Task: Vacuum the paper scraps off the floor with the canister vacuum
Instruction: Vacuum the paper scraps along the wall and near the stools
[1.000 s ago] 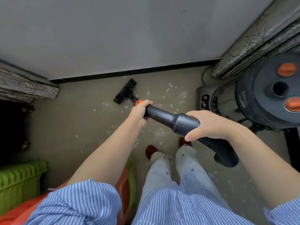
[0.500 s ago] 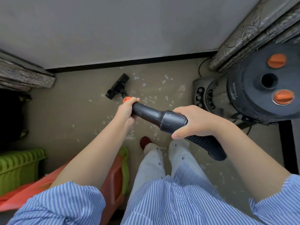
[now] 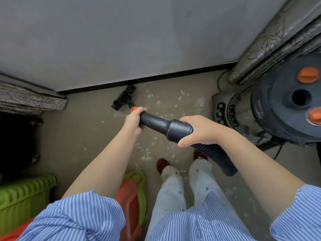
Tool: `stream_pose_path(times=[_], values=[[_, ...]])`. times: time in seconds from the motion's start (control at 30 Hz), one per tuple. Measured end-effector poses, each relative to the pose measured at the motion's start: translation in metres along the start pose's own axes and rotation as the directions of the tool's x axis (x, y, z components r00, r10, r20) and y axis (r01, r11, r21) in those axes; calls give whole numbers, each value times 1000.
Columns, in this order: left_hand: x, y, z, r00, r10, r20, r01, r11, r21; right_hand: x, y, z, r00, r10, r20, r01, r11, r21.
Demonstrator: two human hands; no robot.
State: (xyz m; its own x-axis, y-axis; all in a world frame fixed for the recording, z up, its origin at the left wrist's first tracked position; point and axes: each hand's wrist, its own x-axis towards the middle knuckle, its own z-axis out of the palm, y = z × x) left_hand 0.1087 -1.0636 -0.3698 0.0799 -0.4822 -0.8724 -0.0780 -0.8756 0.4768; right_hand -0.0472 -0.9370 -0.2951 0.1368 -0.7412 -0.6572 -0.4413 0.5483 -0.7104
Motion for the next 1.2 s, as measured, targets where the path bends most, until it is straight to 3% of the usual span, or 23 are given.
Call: stream_pose_path(times=[0.4, 0.77, 1.2], values=[[-21, -18, 32, 996, -74, 48, 71, 996, 61, -29, 24, -12, 995, 95, 1, -95, 992, 85], [-71, -42, 13, 989, -138, 48, 139, 990, -19, -82, 12, -5, 1000, 30, 0, -30, 1000, 2], [-61, -42, 6, 997, -58, 47, 61, 996, -66, -76, 10, 4, 999, -21, -42, 17, 995, -95]])
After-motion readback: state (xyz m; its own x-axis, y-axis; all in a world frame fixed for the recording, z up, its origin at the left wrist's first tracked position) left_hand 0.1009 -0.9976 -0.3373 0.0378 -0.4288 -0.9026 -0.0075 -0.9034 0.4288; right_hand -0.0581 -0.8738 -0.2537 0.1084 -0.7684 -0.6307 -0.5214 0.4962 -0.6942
